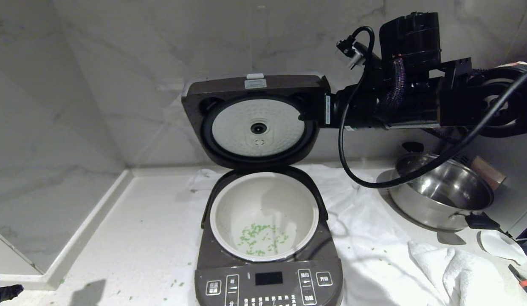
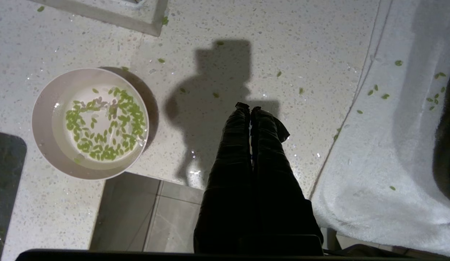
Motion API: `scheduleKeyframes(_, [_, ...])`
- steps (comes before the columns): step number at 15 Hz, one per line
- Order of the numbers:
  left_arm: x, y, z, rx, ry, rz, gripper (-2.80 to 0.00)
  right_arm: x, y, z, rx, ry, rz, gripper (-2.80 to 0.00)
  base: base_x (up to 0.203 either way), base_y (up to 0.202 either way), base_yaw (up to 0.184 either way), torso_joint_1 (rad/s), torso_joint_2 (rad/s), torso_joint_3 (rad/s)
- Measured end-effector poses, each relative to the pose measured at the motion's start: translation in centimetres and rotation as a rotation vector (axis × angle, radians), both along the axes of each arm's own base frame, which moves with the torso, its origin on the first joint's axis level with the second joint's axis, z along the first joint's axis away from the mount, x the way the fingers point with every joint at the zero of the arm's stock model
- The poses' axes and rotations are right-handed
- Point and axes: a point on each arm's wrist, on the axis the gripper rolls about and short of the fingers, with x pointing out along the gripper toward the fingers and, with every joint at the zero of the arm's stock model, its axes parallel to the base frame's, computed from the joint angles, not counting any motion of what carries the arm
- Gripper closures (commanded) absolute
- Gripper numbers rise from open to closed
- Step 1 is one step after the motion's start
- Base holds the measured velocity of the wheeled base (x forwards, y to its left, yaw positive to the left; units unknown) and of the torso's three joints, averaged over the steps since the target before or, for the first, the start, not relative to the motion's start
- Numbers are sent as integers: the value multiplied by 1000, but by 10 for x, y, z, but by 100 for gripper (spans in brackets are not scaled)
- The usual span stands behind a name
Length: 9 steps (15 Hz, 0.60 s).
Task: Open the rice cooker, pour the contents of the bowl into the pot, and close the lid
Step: Pour the water from the bowl into the rice cooker
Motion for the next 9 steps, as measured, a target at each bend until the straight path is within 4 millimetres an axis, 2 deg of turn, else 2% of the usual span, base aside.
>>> scheduleKeyframes(9, [0, 0, 0, 2, -3, 1, 0, 25, -3, 4, 26, -89, -90, 0, 0, 0, 0, 0, 0, 0])
